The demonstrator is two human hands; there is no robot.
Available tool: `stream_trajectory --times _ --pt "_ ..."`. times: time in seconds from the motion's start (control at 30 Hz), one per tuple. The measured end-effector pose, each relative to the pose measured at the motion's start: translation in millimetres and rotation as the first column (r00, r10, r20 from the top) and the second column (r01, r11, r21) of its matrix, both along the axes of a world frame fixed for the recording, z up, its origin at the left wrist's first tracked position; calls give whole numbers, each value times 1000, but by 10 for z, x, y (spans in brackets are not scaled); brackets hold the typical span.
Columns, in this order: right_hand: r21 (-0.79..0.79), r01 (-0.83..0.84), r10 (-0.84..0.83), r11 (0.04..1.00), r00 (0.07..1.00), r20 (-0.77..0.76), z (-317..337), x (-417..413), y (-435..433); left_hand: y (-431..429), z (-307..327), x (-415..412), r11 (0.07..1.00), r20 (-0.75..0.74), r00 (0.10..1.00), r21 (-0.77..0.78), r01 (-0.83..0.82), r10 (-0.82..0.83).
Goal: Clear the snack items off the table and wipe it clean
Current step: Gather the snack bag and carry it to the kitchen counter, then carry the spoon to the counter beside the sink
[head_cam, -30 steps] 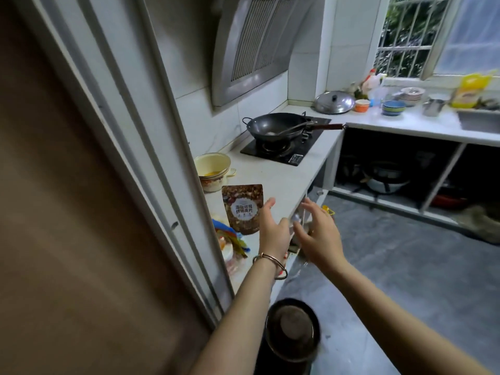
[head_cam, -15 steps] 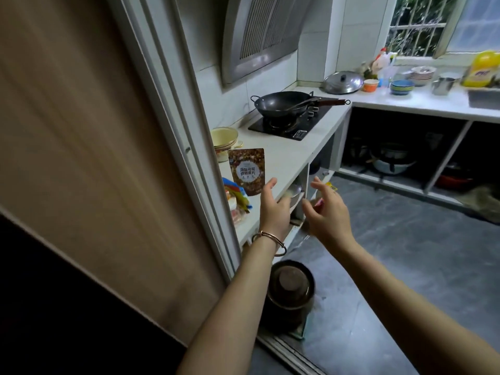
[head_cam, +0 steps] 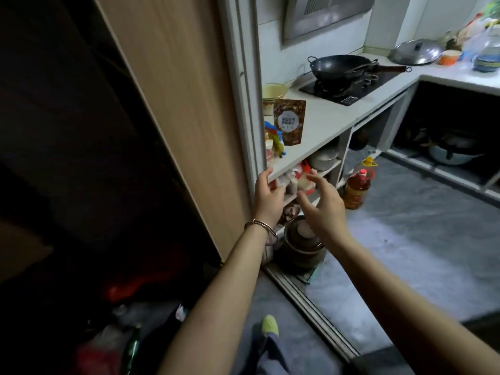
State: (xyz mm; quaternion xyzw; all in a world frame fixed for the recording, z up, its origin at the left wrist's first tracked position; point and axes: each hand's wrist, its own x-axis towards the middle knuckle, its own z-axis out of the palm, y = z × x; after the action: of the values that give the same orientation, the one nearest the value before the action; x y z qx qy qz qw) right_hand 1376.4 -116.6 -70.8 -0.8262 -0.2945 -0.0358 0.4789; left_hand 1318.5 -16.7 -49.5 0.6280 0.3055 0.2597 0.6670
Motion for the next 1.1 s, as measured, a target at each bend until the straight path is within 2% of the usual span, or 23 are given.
stream_trajectory --times 0.17,0.53,0.8,1.1 --pt "-17 -137 137 990 991 2 -16 -606 60 34 -94 -737 990 -66 991 86 -109 115" --pt "-24 -369 370 929 928 38 119 -2083 584 325 -51 -2473 950 -42 954 105 -293 298" --pt "-5 -491 491 871 871 25 98 -3503 987 616 -86 -3987 893 -70 898 166 -419 435" --pt "-64 -622 624 780 781 6 -47 -4864 1409 936 -227 -5466 811 -84 809 130 -570 582"
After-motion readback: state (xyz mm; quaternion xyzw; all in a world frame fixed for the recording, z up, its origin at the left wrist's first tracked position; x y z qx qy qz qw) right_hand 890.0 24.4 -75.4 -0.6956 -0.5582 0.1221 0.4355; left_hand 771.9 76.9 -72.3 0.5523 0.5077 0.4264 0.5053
